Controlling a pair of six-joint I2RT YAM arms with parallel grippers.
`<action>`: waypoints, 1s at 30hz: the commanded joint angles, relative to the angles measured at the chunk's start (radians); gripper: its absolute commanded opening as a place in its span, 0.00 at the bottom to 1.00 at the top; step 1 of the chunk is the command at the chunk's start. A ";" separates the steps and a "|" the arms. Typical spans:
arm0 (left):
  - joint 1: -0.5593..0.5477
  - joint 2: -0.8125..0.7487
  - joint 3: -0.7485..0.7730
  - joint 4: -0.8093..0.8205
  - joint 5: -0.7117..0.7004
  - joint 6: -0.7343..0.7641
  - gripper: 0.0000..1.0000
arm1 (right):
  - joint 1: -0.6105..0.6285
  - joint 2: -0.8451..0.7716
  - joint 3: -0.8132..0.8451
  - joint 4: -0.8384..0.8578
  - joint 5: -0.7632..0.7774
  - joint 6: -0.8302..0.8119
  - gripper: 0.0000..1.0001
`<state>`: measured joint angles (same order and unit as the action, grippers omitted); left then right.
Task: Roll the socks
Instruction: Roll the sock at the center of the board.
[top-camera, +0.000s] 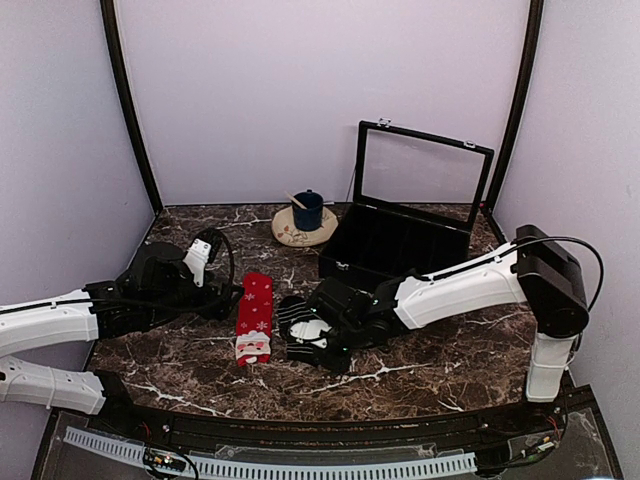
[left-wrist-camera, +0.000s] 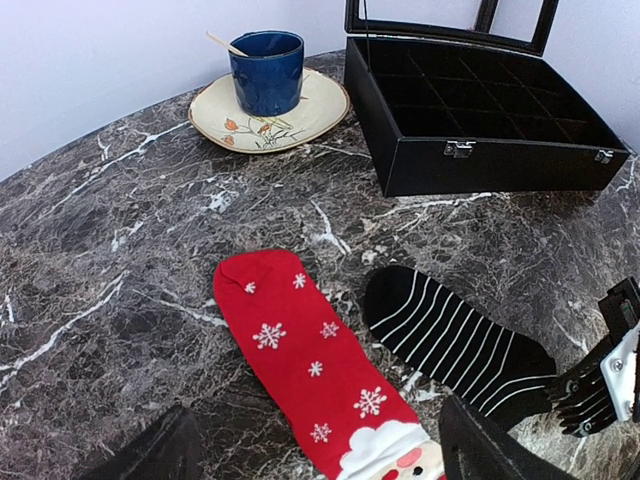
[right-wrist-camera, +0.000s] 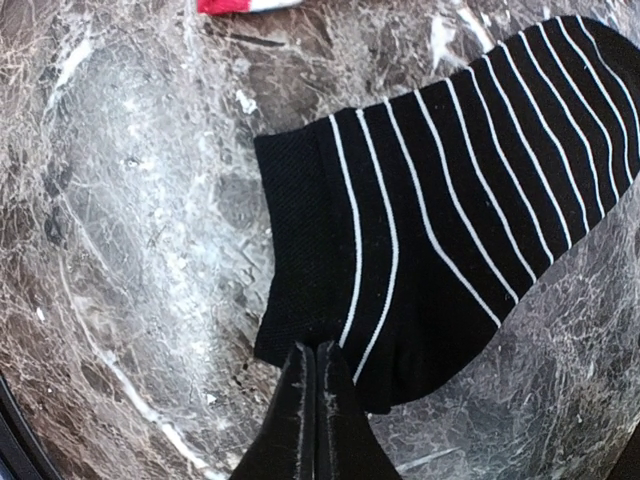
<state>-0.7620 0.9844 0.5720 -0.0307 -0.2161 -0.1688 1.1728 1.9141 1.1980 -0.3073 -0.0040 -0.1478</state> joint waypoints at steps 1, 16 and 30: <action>-0.003 -0.015 -0.021 0.011 0.020 0.012 0.85 | -0.007 -0.015 0.006 -0.003 -0.038 0.021 0.00; -0.005 -0.012 -0.033 0.026 0.030 0.016 0.85 | -0.013 -0.003 0.047 -0.047 -0.042 0.021 0.44; -0.005 0.000 -0.033 0.026 0.035 0.031 0.85 | -0.023 0.063 0.050 -0.056 -0.077 0.004 0.33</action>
<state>-0.7624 0.9836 0.5533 -0.0231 -0.1936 -0.1555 1.1610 1.9503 1.2373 -0.3599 -0.0551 -0.1379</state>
